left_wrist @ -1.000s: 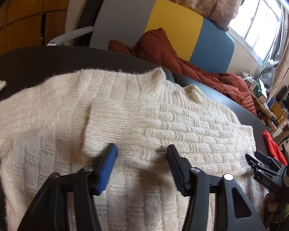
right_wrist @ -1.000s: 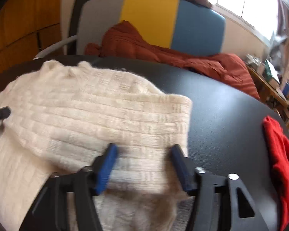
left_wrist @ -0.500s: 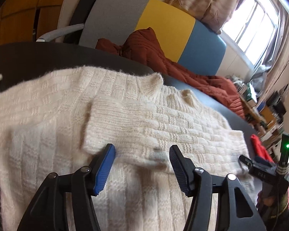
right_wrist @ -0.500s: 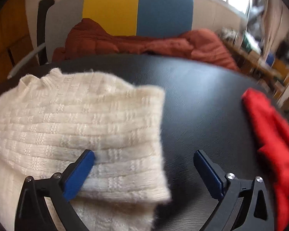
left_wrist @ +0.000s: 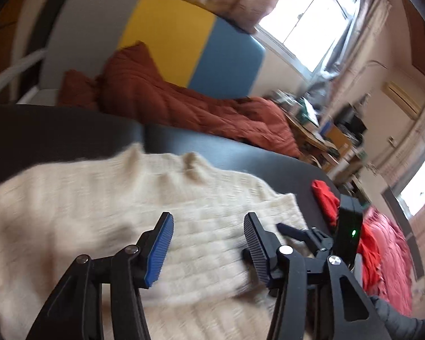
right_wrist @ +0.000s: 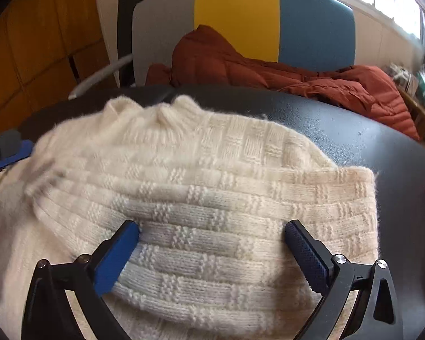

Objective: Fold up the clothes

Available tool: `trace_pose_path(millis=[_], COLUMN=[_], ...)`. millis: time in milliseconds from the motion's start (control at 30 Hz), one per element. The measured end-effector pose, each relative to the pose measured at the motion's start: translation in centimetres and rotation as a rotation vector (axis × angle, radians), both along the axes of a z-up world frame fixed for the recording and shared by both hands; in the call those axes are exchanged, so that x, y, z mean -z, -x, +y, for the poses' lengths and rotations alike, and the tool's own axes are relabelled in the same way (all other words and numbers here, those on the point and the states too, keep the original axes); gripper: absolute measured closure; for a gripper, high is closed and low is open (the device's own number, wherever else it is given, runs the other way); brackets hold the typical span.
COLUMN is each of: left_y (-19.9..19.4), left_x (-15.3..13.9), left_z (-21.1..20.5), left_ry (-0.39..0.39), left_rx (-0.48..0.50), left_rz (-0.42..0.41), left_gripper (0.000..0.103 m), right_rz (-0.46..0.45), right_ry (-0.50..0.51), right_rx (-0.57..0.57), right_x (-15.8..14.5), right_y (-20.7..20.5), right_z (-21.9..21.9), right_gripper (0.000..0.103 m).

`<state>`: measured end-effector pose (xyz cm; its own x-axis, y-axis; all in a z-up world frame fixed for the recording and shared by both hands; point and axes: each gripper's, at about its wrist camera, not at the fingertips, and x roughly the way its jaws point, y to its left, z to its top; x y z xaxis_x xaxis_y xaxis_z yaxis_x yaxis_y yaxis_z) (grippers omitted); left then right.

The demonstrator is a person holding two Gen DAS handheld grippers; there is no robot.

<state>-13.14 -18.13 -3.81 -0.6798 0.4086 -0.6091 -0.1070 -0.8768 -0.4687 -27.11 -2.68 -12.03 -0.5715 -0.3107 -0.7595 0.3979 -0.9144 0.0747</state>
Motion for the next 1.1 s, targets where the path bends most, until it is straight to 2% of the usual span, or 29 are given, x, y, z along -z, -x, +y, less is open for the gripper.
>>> trace_pose_path(millis=[133, 300, 400, 500, 633, 767, 900, 1000, 1100], left_y=[4.7, 8.8, 10.6, 12.5, 13.4, 13.1, 10.1, 7.6, 5.8], left_x=[1.3, 3.7, 4.7, 5.2, 5.7, 5.0, 3.0, 2.3, 2.9], left_z=[2.7, 4.7, 5.2, 5.4, 6.1, 5.7, 3.1, -0.4, -3.6], left_ry=[0.041, 0.1, 0.134, 0.139, 0.189, 0.193, 0.15, 0.193, 0.22], left_rx=[0.08, 0.133, 0.125, 0.11, 0.079, 0.059, -0.006, -0.079, -0.142], left_rz=[-0.052, -0.124, -0.14, -0.13, -0.099, -0.109, -0.048, -0.043, -0.079], left_gripper=[0.065, 0.069, 0.069, 0.07, 0.073, 0.072, 0.07, 0.07, 0.07], right_rz=[0.002, 0.008, 0.016, 0.022, 0.027, 0.032, 0.034, 0.035, 0.036], right_ry=[0.012, 0.035, 0.034, 0.032, 0.026, 0.023, 0.021, 0.015, 0.005], right_rx=[-0.002, -0.003, -0.002, 0.0, 0.006, 0.01, 0.01, 0.011, 0.013], right_x=[0.3, 0.3, 0.3, 0.4, 0.5, 0.5, 0.6, 0.6, 0.7], right_y=[0.1, 0.0, -0.1, -0.2, -0.6, -0.6, -0.6, -0.7, -0.7], right_z=[0.0, 0.2, 0.1, 0.1, 0.0, 0.0, 0.0, -0.1, -0.3], right_gripper=[0.0, 0.0, 0.0, 0.0, 0.0, 0.0, 0.0, 0.0, 0.0])
